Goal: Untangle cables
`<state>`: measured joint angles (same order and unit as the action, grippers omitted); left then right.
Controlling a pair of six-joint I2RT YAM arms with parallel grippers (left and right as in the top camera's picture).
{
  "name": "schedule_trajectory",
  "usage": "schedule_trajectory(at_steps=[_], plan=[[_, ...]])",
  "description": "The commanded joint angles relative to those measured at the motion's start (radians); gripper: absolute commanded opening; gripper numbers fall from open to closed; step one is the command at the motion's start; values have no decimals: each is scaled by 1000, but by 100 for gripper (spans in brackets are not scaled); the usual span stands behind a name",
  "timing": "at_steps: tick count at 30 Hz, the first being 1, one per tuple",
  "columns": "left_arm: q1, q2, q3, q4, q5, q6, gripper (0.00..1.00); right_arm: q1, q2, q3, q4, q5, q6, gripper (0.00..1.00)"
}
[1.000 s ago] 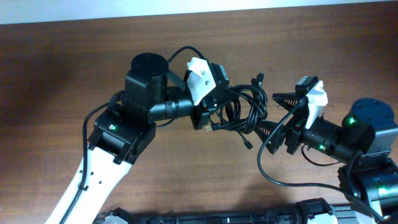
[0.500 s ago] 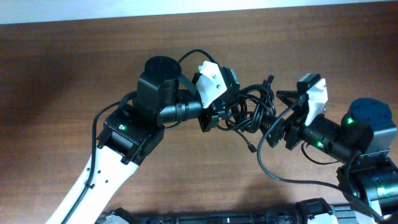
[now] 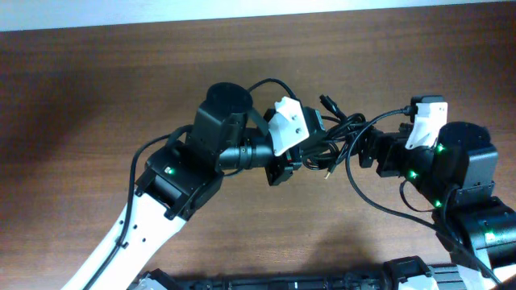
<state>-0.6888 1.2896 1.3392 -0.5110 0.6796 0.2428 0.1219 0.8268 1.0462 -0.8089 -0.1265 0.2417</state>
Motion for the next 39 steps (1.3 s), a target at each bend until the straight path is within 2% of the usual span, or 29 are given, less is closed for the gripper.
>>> schedule_trajectory(at_steps=[1, 6, 13, 16, 21, 24, 26, 30, 39], plan=[[-13, -31, 12, -28, -122, 20, 0, -5, 11, 16, -18, 101, 29, 98], [-13, -45, 12, -55, -414, -23, 0, -5, 4, 16, -29, -51, -56, 100], [-13, -45, 12, -57, -539, -21, 0, -5, -5, 17, -29, -330, -266, 99], [-13, -45, 12, -68, -539, 2, 0, -5, -5, 18, -21, -397, -317, 99], [-14, -45, 12, -141, -538, 166, 0, -5, -7, 20, 51, -397, -316, 100], [-14, -45, 12, -180, -537, 199, 0, -5, -7, 20, 91, -369, -315, 99], [-14, -45, 12, -188, -493, 214, 0, -5, -7, 20, 112, -332, -316, 100], [-14, -56, 12, -190, -309, 336, 0, -5, -7, 20, 133, -253, -317, 100], [-14, -85, 12, -192, -272, 357, 0, -5, -7, 20, 106, -229, -369, 99]])
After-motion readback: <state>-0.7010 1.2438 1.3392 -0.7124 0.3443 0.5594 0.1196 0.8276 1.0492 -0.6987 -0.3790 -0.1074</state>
